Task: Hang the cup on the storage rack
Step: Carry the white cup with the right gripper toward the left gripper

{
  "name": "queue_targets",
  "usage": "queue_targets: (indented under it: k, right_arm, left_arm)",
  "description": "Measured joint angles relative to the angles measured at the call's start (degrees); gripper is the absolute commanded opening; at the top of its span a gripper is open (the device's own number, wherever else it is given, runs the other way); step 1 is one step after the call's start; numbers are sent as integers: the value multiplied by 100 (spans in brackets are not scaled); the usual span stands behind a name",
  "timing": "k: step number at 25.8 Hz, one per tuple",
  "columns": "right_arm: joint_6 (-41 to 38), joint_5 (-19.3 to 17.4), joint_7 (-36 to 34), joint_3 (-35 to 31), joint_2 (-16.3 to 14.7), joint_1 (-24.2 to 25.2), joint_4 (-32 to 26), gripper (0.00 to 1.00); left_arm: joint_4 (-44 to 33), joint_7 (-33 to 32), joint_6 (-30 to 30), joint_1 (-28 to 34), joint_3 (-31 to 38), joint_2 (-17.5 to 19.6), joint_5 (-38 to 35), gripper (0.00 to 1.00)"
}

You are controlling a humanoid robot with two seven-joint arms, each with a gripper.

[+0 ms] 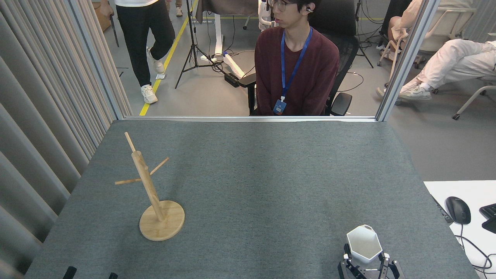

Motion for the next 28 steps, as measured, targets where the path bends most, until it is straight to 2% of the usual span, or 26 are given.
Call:
queue_targets:
  k: [4, 6, 8, 10, 14, 17, 19, 22, 28]
  right_arm:
    - [0, 17, -29, -15, 28, -76, -130, 55]
    - [-2, 13, -32, -10, 42, -230, -298, 55]
    - [-3, 69, -51, 67, 93, -477, -438, 55]
    - [20, 245, -48, 387, 265, -765, -526, 55]
    - [207, 867, 16, 1308, 779, -1076, -667, 55]
    - [325, 1349, 24, 2106, 1094, -990, -818, 55]
    - [427, 1525, 26, 2511, 1186, -822, -906, 55]
    - [514, 1642, 55, 2934, 1232, -515, -1013, 56]
    - [567, 1711, -34, 3160, 1192, -88, -1159, 56]
  left_arm:
    - [2, 106, -13, -91, -63, -40, -22, 100]
    - [51, 135, -22, -230, -353, -32, -118, 100]
    - [161, 138, -25, -429, -925, -33, -425, 100]
    - [317, 143, -6, -657, -1521, -111, -913, 100]
    - [744, 150, 97, -1148, -2503, -496, -1964, 100]
    - [972, 150, 192, -1371, -2909, -670, -2420, 100]
    - [1051, 144, 236, -1439, -3041, -713, -2548, 100]
    - [1099, 140, 263, -1484, -3119, -732, -2621, 100]
    - [1117, 134, 283, -1504, -3136, -735, -2641, 100]
